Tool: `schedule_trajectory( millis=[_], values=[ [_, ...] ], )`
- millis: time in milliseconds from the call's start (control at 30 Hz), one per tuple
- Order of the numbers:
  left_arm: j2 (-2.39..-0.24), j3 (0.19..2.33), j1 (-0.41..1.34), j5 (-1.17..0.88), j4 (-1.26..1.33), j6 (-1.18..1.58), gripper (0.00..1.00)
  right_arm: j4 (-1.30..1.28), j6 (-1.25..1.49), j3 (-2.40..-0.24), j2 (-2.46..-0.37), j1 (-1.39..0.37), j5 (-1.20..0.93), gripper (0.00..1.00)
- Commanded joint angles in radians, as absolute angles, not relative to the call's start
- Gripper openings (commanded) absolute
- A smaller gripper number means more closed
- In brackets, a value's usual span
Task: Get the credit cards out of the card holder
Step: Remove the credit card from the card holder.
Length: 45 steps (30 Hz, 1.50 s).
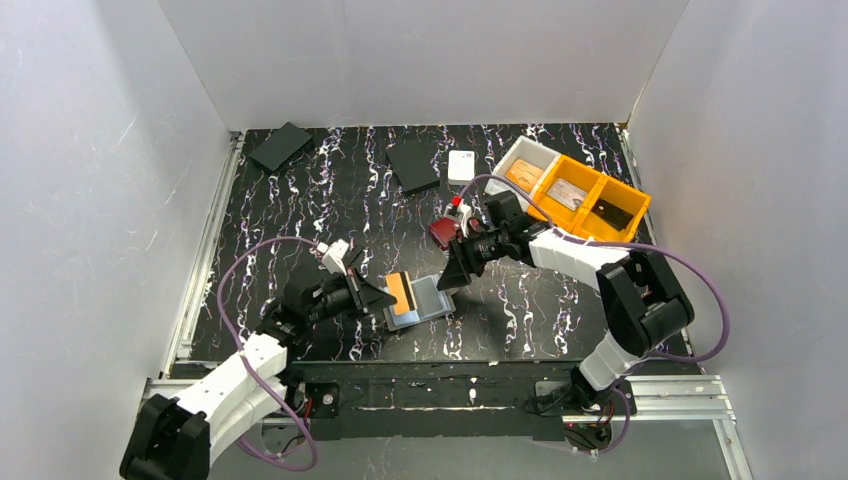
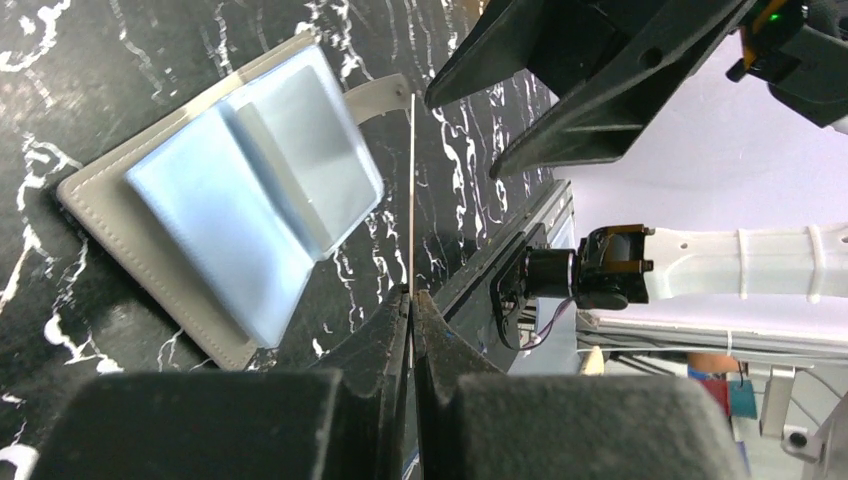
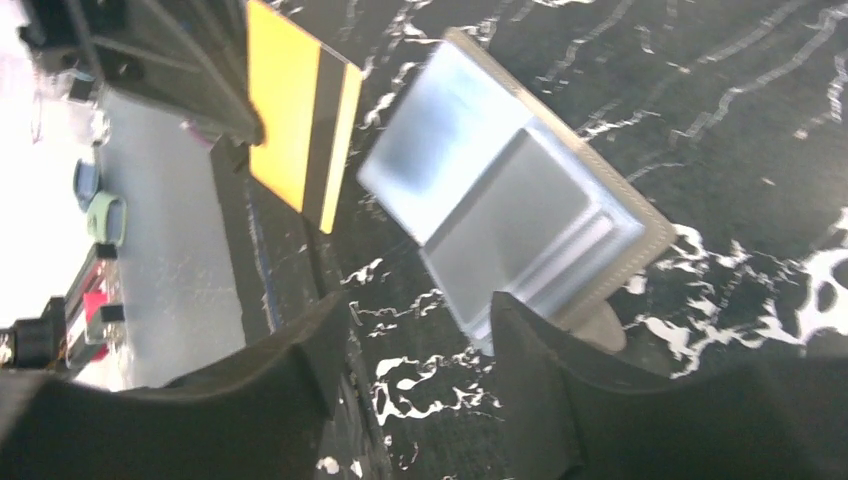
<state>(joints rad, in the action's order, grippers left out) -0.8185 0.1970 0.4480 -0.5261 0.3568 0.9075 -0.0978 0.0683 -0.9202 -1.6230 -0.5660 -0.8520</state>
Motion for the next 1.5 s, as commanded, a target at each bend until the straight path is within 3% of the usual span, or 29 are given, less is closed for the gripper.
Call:
schedule_trajectory(
  millis=[0,200,567,700,867,933,1033,1100,1200,1267,1333,1467],
  values=[
    [-0.822,0.295,0.445,-0.605,0.288,0.821,0.00,0.014,0.094,-0.879,-1.561,-0.566,-1.037,0.71],
    [-0.899,0.390,0.468,-0.657,0.384,0.836,0.00,0.180,0.257,-0.844,-1.552,-0.566,-1.148,0.83],
    [-0.973,0.465,0.564,-0.642,0.454,0.858,0.00,0.396,0.502,-0.829,-1.560,-0.562,-1.204,0.75],
    [-0.974,0.460,0.573,-0.637,0.466,0.864,0.00,0.488,0.592,-0.818,-1.553,-0.546,-1.211,0.56],
    [-0.963,0.449,0.574,-0.614,0.474,0.874,0.00,0.514,0.609,-0.818,-1.545,-0.537,-1.234,0.10],
    [-0.961,0.441,0.574,-0.593,0.473,0.895,0.01,0.520,0.602,-0.821,-1.533,-0.535,-1.249,0.01],
    [-0.963,0.428,0.574,-0.572,0.474,0.935,0.14,0.505,0.569,-0.827,-1.506,-0.528,-1.269,0.01],
    [-0.955,0.414,0.572,-0.552,0.474,0.977,0.33,0.408,0.466,-0.848,-1.480,-0.522,-1.274,0.01],
    [-0.917,0.379,0.569,-0.507,0.473,1.035,0.63,-0.056,0.055,-1.003,-1.463,-0.510,-1.213,0.01],
    [-0.878,0.356,0.559,-0.477,0.473,1.076,0.81,-0.516,-0.366,-1.164,-1.473,-0.512,-1.049,0.01],
    [-0.840,0.335,0.547,-0.450,0.474,1.125,0.95,-0.739,-0.607,-1.265,-1.484,-0.522,-0.884,0.01],
    [-0.794,0.314,0.523,-0.407,0.474,1.265,0.98,-0.784,-0.852,-1.287,-1.411,-0.528,-0.644,0.01]
  ],
)
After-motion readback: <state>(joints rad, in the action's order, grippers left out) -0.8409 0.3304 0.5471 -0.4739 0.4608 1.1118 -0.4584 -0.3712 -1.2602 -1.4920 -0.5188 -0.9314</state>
